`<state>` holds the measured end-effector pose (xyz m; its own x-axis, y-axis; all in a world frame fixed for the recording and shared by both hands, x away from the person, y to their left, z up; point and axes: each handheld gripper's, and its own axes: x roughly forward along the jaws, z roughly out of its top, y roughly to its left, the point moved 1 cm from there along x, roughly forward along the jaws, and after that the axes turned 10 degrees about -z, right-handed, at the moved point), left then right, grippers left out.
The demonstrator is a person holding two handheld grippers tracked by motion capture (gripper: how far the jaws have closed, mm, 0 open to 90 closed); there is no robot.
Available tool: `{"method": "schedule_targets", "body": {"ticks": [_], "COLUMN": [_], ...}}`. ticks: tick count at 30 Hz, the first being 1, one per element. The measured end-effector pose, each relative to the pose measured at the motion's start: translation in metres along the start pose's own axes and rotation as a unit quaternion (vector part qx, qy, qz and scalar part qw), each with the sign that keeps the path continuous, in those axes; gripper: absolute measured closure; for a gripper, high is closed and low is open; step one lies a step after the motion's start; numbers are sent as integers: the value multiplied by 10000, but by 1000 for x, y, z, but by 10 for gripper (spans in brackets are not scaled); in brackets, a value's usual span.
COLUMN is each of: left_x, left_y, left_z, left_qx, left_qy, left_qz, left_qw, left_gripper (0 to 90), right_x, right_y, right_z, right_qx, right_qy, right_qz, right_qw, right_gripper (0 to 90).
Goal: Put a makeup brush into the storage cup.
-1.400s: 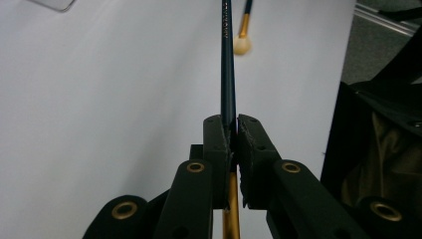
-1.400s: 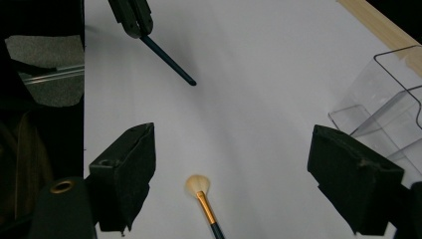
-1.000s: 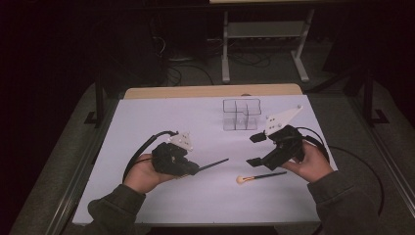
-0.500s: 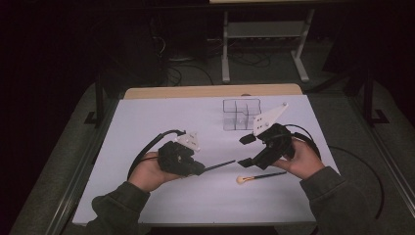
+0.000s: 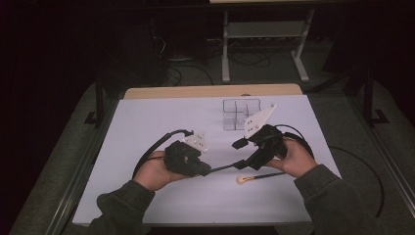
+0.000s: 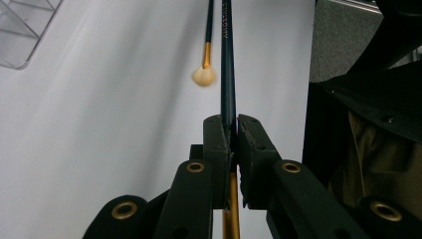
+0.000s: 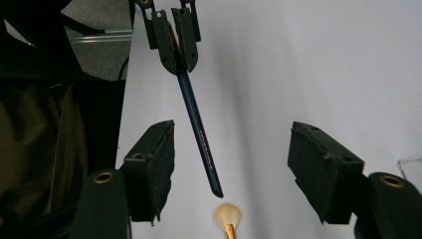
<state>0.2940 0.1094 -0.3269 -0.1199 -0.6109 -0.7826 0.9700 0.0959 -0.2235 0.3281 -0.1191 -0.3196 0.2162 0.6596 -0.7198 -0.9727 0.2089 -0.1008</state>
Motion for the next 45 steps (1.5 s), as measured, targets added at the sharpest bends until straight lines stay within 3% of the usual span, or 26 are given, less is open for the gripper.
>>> {"method": "schedule_targets", "body": {"ticks": [23,45], "left_x": [6,9], "left_y": [-2,-4], "left_z": [9,15], "left_qx": [130,232], "left_qy": [48,103], "left_qz": [-79,-158], "left_qw": [9999,9996], "left_gripper": [832,832], "right_x": [12,26], "right_y": [6,15], "right_z": [4,7], "right_qx": [-173,-592], "right_qy": [165,360], "right_qz": [361,762], "right_qw": [9991,9947], "right_gripper": [474,706]}}
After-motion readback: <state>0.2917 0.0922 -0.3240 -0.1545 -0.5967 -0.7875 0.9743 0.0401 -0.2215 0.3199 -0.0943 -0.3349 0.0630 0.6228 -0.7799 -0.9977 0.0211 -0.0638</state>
